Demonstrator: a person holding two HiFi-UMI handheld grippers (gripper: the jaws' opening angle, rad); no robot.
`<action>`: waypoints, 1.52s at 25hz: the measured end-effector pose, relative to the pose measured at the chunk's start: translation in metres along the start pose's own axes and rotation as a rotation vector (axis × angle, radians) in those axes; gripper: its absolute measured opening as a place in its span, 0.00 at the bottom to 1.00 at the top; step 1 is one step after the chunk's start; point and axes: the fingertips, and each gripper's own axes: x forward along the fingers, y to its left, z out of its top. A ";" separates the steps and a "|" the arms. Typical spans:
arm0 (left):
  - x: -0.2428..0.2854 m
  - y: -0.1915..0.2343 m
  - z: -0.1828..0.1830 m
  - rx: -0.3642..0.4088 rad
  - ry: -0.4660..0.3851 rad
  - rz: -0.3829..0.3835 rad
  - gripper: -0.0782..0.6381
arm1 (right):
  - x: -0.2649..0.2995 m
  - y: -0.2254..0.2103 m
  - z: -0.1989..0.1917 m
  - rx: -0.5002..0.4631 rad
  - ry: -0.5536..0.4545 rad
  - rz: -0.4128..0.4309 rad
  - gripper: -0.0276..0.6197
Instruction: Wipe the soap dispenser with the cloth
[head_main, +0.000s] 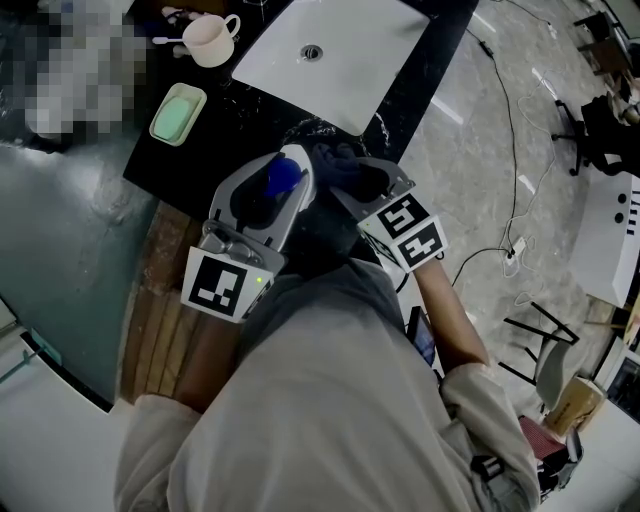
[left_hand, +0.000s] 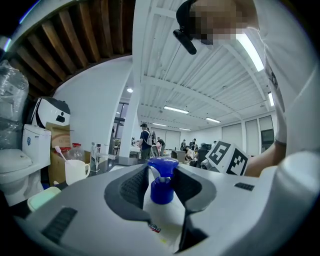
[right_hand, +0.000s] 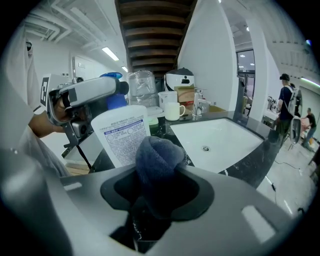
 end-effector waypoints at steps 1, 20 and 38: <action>0.000 -0.001 0.000 0.003 0.002 -0.003 0.28 | 0.000 -0.001 -0.002 -0.003 0.004 -0.002 0.26; -0.017 -0.019 -0.009 -0.024 0.012 -0.029 0.34 | -0.018 -0.002 -0.001 0.002 -0.048 -0.076 0.26; -0.038 -0.043 0.003 0.002 -0.019 0.095 0.34 | -0.109 0.012 0.036 -0.083 -0.378 -0.130 0.25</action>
